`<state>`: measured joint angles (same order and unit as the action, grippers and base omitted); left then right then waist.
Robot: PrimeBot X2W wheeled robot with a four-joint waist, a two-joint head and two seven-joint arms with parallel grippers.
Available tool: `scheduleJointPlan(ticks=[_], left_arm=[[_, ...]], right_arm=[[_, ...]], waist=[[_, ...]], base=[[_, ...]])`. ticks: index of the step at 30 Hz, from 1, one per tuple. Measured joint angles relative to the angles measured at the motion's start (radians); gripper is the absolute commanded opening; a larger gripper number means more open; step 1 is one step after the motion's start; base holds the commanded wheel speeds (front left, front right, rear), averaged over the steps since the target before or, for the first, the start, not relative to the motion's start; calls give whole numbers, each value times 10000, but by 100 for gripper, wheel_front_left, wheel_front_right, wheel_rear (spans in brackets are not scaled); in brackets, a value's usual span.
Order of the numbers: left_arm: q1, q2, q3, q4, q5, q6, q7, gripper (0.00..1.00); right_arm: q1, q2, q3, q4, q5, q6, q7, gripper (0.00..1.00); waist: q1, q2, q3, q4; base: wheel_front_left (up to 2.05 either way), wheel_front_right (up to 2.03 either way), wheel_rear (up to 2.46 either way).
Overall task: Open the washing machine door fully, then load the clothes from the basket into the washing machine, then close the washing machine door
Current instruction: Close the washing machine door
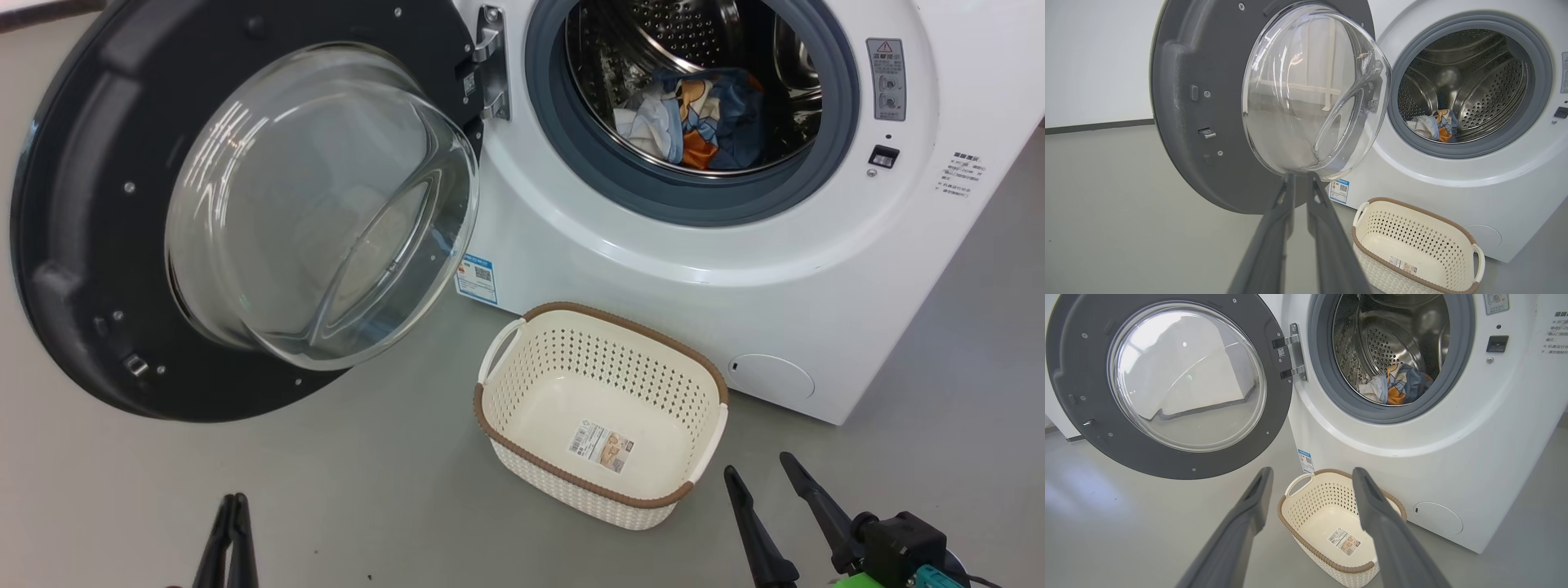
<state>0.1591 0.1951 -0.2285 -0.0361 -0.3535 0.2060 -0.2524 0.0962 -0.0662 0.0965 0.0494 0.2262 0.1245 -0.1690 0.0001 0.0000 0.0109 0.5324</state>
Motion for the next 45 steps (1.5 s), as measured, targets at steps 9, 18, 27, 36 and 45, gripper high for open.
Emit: scheduleJointPlan(ticks=[9,18,27,36,45], left_arm=[[2,-94,111,0,10,-280,0,0],[-3,-1064,648,-669,-2033,-1875,0,0],[-283,-1398,1172,-1492,-7411,-3062,128,0],[-2049,-965,3448,-2585,-10899,-3158,675,0],[-4745,907,5749,-1417,-12682,-2351,1239,0]], right_arm=[[0,-19,10,-2,38,0,-2,100],[0,-21,-35,-42,36,0,0,100],[1,-21,-102,-153,23,0,4,100],[1,-171,-232,-441,-46,0,58,100],[3,-230,-401,-633,-46,0,109,100]], waist=[[0,0,9,2],[0,0,85,16],[0,0,225,29],[0,0,550,79],[0,0,682,69]], base=[[0,0,0],[0,0,0],[0,0,0],[0,0,0],[0,0,0]])
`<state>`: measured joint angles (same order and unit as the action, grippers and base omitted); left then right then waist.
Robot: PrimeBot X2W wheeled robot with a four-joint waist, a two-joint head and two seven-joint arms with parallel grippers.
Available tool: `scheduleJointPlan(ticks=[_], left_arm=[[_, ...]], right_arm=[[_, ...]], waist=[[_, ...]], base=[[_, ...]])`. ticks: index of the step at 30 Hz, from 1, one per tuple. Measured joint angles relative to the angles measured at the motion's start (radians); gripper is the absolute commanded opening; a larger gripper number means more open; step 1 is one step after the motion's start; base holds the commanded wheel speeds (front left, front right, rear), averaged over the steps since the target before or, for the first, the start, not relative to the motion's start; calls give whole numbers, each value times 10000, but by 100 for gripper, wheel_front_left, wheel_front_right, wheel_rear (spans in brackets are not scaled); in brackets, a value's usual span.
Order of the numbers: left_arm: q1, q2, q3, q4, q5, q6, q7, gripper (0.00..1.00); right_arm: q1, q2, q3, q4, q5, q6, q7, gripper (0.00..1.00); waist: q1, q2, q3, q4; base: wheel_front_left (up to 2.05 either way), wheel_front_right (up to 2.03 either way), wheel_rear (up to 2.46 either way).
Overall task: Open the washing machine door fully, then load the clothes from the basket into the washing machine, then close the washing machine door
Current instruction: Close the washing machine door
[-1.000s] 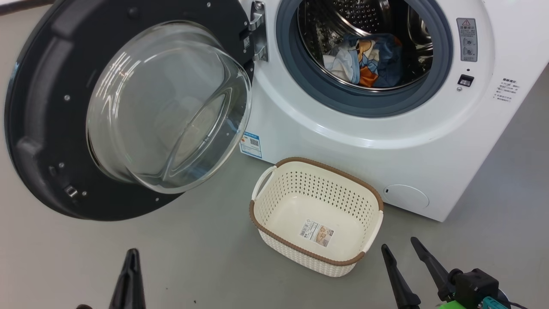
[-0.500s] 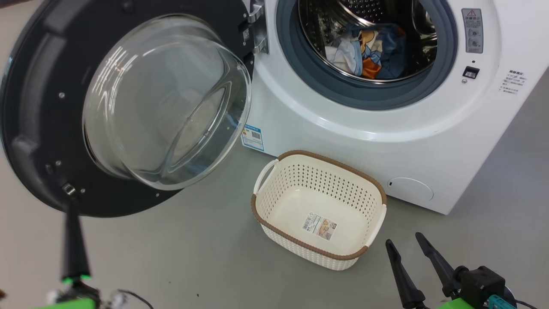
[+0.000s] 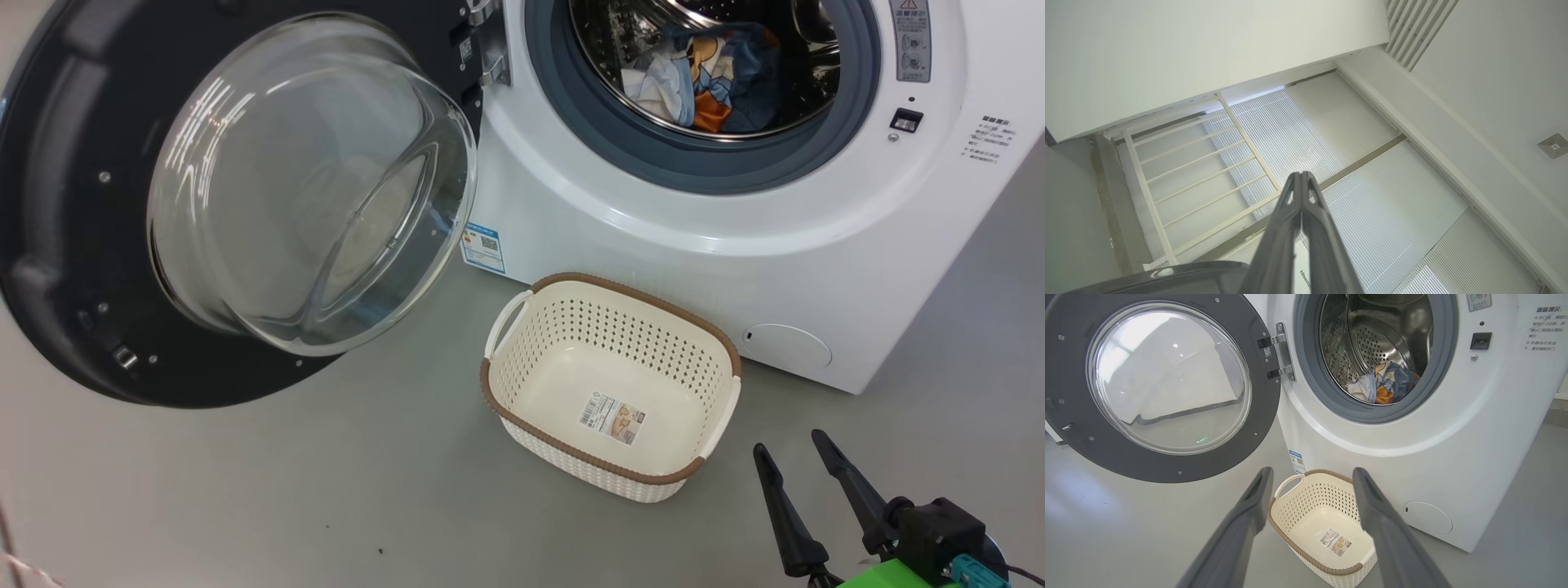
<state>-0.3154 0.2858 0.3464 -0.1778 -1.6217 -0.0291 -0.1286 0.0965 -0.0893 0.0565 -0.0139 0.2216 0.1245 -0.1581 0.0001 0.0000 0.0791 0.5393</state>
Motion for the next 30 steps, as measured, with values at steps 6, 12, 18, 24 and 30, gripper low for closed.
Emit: scheduleJointPlan(ticks=[6,12,18,24,30], left_arm=[[-1885,1289,359,2686,-435,744,602,0],[-3061,1962,238,5241,-717,1323,1438,0],[-3521,2514,-428,6930,-686,1760,2499,0],[-3560,2556,-926,7607,-675,1845,3266,0],[-3673,2569,-1467,7983,-464,1927,3760,0]], right_arm=[[1,-59,-27,-117,0,0,27,100],[12,-59,-54,-253,-2,0,125,100],[14,-98,-40,-395,-2,0,230,100],[13,-167,-38,-518,-2,0,299,100],[10,-299,-8,-577,-2,0,339,100]], waist=[[0,0,28,-45],[-1,0,32,-121],[0,0,147,-356],[-1,0,257,-484],[-1,0,341,-624]], base=[[0,0,0],[0,0,0],[0,0,0],[0,0,0],[0,0,0]])
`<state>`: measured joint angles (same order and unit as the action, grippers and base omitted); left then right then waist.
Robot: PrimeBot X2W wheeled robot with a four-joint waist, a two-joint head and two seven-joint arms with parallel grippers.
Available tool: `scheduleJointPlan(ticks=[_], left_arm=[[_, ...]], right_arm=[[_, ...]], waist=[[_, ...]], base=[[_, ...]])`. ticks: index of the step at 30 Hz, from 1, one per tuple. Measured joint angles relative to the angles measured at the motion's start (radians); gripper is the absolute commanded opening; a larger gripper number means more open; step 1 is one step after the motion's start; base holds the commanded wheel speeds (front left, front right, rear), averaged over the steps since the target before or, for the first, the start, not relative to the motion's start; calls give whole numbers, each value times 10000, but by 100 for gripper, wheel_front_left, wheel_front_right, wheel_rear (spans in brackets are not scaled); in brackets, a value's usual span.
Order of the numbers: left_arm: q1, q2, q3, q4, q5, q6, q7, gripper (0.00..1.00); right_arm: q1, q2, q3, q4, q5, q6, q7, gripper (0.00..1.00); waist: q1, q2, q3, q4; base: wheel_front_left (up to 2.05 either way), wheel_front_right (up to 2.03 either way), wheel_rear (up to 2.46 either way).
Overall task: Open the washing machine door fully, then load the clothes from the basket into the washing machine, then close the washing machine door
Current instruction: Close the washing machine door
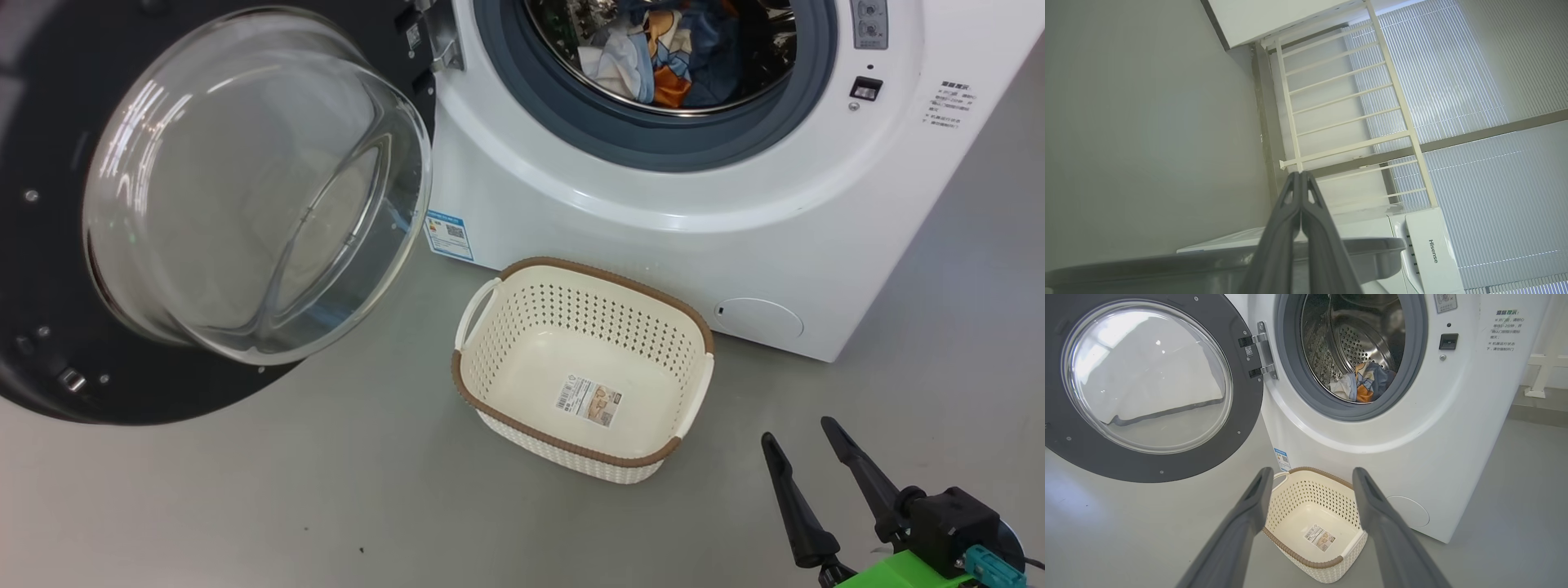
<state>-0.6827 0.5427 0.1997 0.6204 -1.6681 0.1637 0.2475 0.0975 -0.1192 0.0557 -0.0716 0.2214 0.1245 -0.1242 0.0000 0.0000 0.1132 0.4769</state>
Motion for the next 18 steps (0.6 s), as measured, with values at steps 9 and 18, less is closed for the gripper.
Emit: scheduleJointPlan(ticks=[9,18], left_arm=[[-85,13,-336,209,125,0,332,0],[-100,-40,-403,357,205,-2,334,0]], right_arm=[[-7,-104,21,-130,0,0,96,100],[-14,-219,4,-217,10,0,173,100]], waist=[[0,0,203,-262],[0,0,513,-521]], base=[[0,0,0],[0,0,0]])
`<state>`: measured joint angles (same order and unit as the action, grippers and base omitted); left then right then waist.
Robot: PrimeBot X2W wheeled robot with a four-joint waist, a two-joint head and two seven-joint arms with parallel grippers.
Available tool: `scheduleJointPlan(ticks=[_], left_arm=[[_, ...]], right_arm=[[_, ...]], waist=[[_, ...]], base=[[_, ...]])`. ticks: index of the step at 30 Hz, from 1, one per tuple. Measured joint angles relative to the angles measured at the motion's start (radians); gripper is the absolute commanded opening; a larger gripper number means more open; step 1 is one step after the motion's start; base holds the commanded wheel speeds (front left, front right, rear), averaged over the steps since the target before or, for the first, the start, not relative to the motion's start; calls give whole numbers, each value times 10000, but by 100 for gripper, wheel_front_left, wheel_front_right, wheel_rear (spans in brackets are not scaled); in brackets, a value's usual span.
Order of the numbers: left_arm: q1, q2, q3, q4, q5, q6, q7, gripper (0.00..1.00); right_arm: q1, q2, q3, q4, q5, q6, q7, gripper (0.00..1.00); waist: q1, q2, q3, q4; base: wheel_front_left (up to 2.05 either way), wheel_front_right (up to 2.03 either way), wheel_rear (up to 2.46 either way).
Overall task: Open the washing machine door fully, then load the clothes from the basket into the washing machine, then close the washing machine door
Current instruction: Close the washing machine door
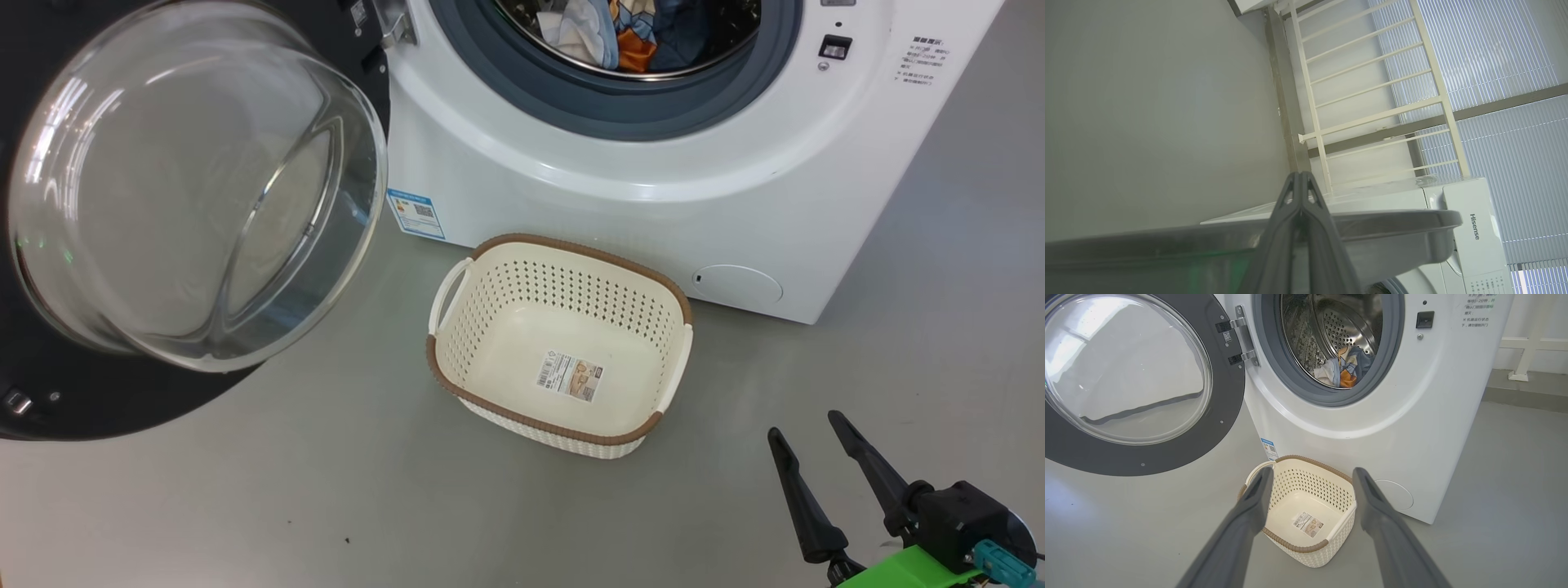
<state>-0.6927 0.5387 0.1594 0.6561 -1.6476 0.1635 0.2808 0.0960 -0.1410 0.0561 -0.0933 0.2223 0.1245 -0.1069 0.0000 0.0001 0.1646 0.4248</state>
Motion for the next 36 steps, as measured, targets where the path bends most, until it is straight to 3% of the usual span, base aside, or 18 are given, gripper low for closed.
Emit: scheduleJointPlan(ticks=[22,36], left_arm=[[166,207,-86,-301,-40,-242,1160,0],[989,320,128,-1281,-849,-456,2493,0]], right_arm=[[-176,-92,-40,-161,0,0,44,100],[-195,-90,-77,-178,0,0,40,100]], waist=[[0,0,149,70],[0,0,163,91]], base=[[0,0,0],[0,0,0]])
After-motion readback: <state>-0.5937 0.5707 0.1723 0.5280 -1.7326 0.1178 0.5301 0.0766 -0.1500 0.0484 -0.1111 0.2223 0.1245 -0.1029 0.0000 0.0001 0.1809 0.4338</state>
